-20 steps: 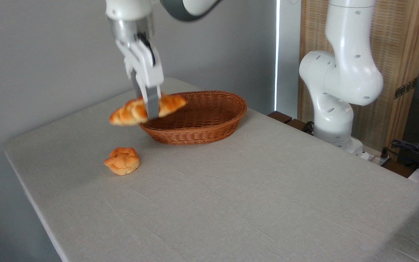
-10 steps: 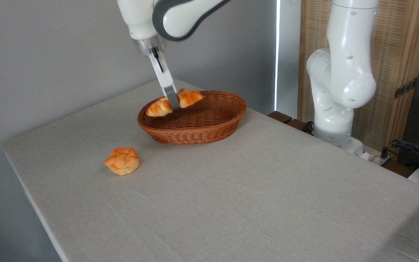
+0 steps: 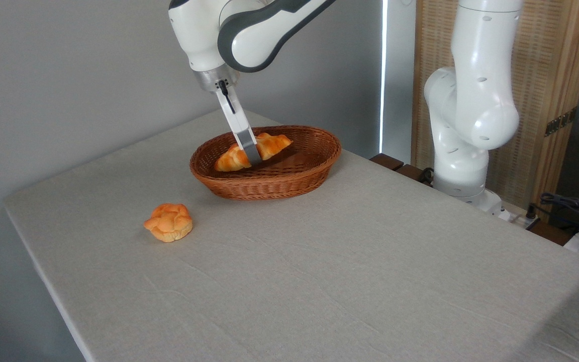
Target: Put bread into the basket
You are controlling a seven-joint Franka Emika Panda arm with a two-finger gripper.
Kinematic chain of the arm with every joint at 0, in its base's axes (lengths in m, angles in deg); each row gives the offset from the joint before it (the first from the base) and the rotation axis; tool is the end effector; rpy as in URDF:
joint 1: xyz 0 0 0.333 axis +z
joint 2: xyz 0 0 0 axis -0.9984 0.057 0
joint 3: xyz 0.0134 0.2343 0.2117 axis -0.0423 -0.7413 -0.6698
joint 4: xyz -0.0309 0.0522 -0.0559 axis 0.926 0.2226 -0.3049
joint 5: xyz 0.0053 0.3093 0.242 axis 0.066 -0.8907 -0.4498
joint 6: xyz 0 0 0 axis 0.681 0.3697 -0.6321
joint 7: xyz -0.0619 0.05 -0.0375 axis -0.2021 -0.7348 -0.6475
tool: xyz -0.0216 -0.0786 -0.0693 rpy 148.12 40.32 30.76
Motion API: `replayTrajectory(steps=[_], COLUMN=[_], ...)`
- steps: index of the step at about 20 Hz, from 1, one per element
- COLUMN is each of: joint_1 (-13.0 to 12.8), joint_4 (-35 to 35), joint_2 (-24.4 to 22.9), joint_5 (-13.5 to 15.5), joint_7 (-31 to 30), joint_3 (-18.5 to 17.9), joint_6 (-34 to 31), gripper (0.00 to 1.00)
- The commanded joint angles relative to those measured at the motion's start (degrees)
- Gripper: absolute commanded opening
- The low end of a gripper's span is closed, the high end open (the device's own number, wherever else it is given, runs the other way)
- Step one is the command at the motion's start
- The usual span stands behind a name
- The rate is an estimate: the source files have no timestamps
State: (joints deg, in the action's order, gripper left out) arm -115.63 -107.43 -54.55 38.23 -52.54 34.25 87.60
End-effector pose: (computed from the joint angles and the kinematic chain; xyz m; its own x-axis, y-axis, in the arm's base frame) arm 0.3752 -0.3261 0.4349 0.3565 -0.9341 -0.0219 -0.9053 -0.3511 0.2392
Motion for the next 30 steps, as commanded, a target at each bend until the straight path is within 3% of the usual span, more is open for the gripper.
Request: replayTrajectory(steps=[1, 7, 20, 21, 23, 25, 30], joint_1=[-0.2, 0.2, 0.7, 1.8, 7.3, 11.2, 17.4], joint_4=[0.2, 6.2, 8.4, 10.7, 16.4, 21.8, 33.4], joint_2=[-0.8, -1.1, 0.5, 0.5, 0.7, 1.6, 7.1], joint_5=[0.0, 0.1, 0.0, -0.5, -1.0, -1.2, -6.7], joint_7=[0.6, 1.2, 0.7, 0.7, 1.0, 0.6, 0.5], joint_3=[-0.3, -2.7, -2.9, -2.9, -2.9, -2.9, -2.5], joint_6=[-0.3, -10.9, -10.4, -10.7, -10.6, -11.0, -16.8], gripper=[1.00, 1.00, 1.00, 1.00, 1.00, 1.00, 1.00])
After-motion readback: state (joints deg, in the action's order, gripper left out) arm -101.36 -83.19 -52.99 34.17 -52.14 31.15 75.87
